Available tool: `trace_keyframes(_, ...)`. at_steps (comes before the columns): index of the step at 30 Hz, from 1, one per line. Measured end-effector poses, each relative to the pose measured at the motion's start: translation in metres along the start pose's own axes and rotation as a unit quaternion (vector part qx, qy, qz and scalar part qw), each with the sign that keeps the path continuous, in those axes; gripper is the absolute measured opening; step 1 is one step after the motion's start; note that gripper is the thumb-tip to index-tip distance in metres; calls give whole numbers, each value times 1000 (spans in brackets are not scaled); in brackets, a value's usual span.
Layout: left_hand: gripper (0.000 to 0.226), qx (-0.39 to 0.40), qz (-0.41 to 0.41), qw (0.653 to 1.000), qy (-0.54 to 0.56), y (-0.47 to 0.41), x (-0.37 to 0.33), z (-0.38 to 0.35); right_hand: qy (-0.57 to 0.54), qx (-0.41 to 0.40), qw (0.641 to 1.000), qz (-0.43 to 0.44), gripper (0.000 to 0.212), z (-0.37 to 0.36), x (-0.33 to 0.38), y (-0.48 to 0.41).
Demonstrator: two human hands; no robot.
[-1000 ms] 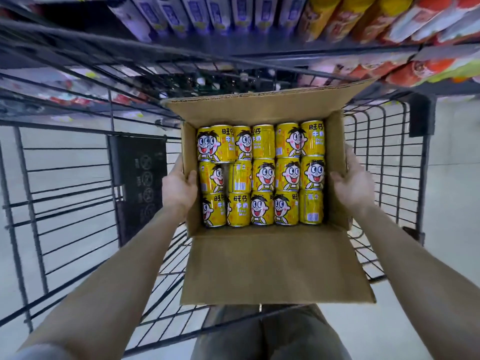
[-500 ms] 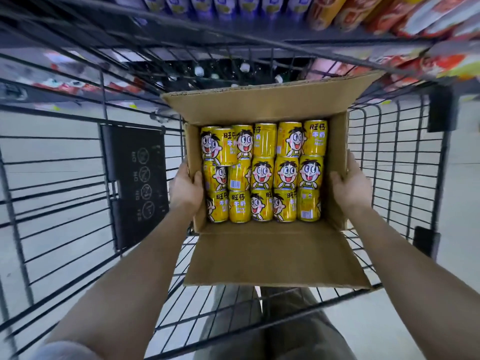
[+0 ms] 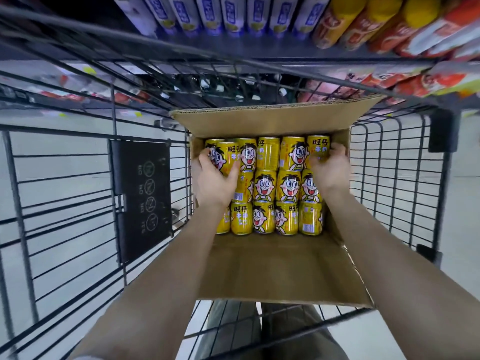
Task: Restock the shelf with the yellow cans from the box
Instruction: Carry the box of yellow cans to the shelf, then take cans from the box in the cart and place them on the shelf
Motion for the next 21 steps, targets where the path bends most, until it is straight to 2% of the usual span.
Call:
trace_keyframes(3,90,32,8,999,-18,-10,-5,-13,7,-20,998,-65,51,-10,-2,-14)
trace_keyframes(8,94,51,36,998,-33,-20,-6,-24,23,-15,996,-85,67,-19,-15,-27)
trace_keyframes(13,94,36,31,998,28,-21,-1,-25,-7,38,993,-112,74,-21,-24,-39)
trace_keyframes(17,89,42,-3,996,82,-11,0,-22,-26,26,993,-109,72,-22,-22,-40)
trace_keyframes(21,92,42,5,990,136,1,2,-16,-45,6,994,-104,73,-17,-16,-32)
Point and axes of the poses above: each hand's wrist, its own y-axis away from the middle knuckle, its own z-axis out of the back of the hand, x = y × z, the point moved 8 cm from there along -y, towards the middle knuckle, and after that the axes turned 13 degrees about -y, right-handed, at the moved point
